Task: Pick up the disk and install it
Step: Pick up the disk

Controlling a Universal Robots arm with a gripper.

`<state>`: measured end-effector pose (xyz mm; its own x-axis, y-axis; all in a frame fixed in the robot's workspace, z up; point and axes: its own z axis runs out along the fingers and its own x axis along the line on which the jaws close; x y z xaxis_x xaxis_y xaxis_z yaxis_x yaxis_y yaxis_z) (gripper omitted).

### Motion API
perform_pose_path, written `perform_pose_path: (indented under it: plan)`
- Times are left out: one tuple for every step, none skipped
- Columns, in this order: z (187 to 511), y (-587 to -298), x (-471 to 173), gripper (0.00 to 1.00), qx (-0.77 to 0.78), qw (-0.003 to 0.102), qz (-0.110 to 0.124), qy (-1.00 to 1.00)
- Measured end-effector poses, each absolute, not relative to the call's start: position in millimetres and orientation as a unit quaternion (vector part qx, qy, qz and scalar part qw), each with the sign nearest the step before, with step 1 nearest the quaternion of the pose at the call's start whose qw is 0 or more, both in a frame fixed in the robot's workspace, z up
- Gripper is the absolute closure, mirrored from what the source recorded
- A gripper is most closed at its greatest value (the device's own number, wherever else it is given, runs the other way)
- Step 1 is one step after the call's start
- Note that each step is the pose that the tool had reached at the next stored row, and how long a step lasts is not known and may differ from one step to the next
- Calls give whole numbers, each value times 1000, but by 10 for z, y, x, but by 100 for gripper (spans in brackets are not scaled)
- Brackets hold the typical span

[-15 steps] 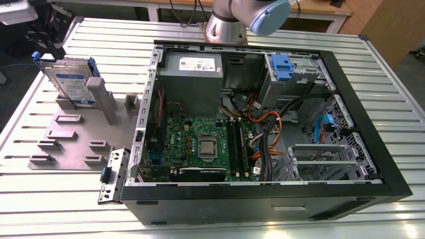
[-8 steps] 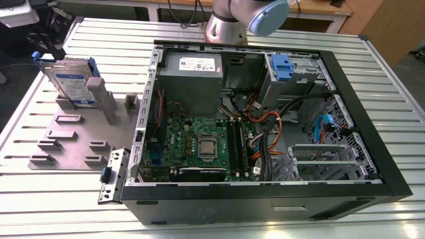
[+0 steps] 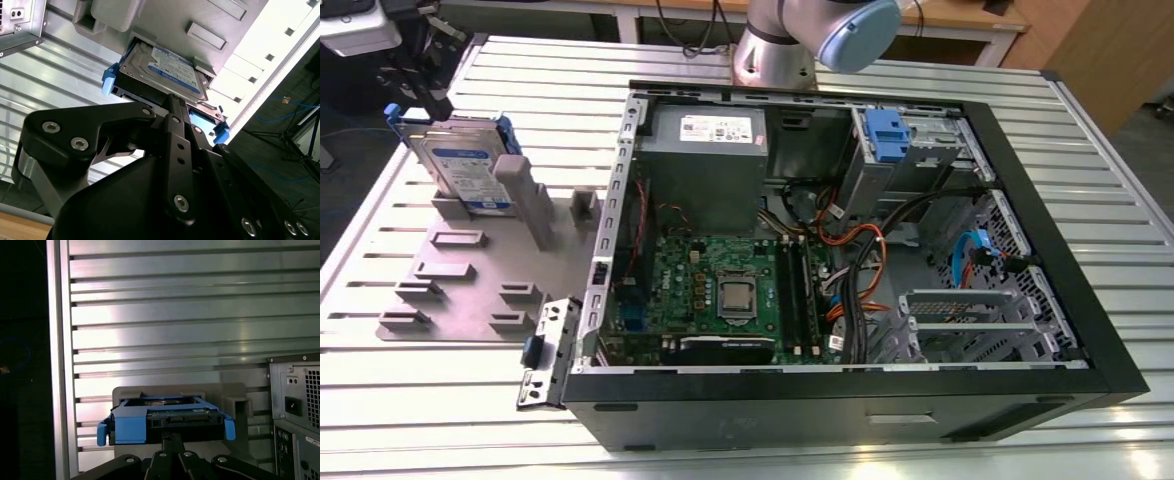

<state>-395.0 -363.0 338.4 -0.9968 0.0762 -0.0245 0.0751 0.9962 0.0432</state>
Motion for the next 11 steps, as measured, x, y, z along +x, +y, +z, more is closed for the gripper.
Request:
perform_pose_path:
  plan:
    - [3384,-3630,-3950,89,38,13,21,999]
    - [3384,-3630,-3950,89,38,13,21,999]
    - [3384,-3630,-3950,89,38,13,21,999]
    - [3384,-3630,-3950,89,38,13,21,999]
    - [3384,-3630,-3950,89,38,13,21,999]
    - [3384,-3630,-3950,89,38,13,21,999]
    - [3383,-3630,-3950,89,38,13,21,999]
    - [3384,-3630,-3949,89,38,13,21,999]
    - [3384,-3630,-3950,89,37,13,21,999]
    - [3383,-3630,-3950,89,35,13,21,999]
    - [3384,-3630,-3950,89,32,13,21,999]
